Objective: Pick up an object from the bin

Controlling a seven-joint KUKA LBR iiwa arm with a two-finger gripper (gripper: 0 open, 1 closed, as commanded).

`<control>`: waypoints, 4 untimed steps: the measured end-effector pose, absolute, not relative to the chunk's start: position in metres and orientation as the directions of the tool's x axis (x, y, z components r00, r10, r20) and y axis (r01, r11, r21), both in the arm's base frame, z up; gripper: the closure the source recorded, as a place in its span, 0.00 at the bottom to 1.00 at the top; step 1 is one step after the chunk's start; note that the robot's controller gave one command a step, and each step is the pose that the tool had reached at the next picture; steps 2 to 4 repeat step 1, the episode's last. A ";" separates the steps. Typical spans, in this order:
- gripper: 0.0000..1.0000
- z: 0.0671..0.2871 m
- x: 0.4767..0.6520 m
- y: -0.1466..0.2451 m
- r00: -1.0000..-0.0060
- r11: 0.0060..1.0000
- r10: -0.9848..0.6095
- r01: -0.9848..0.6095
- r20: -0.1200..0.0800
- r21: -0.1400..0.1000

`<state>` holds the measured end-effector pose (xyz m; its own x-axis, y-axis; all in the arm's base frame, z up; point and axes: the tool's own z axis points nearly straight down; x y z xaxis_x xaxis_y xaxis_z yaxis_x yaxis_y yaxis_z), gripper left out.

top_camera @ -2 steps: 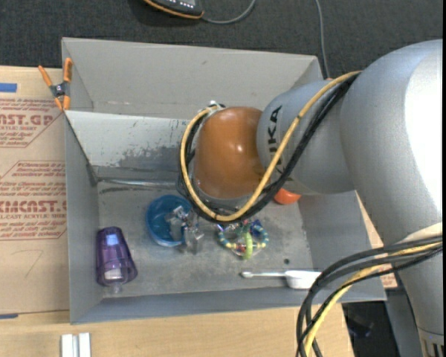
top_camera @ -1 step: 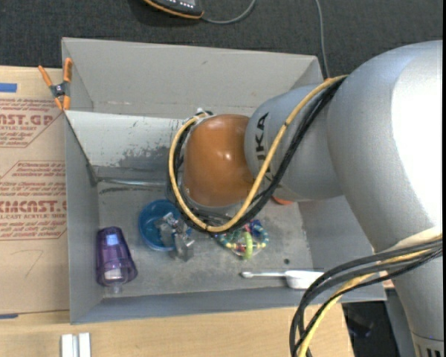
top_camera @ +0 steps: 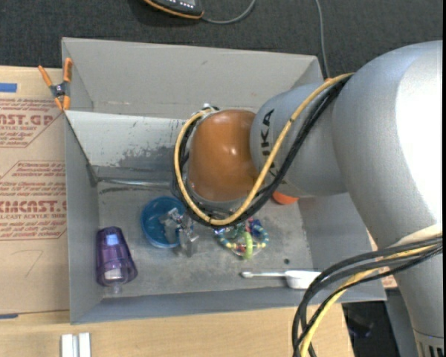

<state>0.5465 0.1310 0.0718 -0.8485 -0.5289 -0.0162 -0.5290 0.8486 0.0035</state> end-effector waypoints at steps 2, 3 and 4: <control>1.00 0.073 0.546 0.132 -0.847 0.847 -0.531 -0.531 -0.016 0.004; 1.00 0.073 0.546 0.132 -0.847 0.847 -0.531 -0.531 -0.016 0.004; 1.00 0.073 0.546 0.132 -0.847 0.847 -0.531 -0.531 -0.016 0.004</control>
Offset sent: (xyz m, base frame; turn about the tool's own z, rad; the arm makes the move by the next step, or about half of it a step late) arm 0.0148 -0.0111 -0.0018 -0.0964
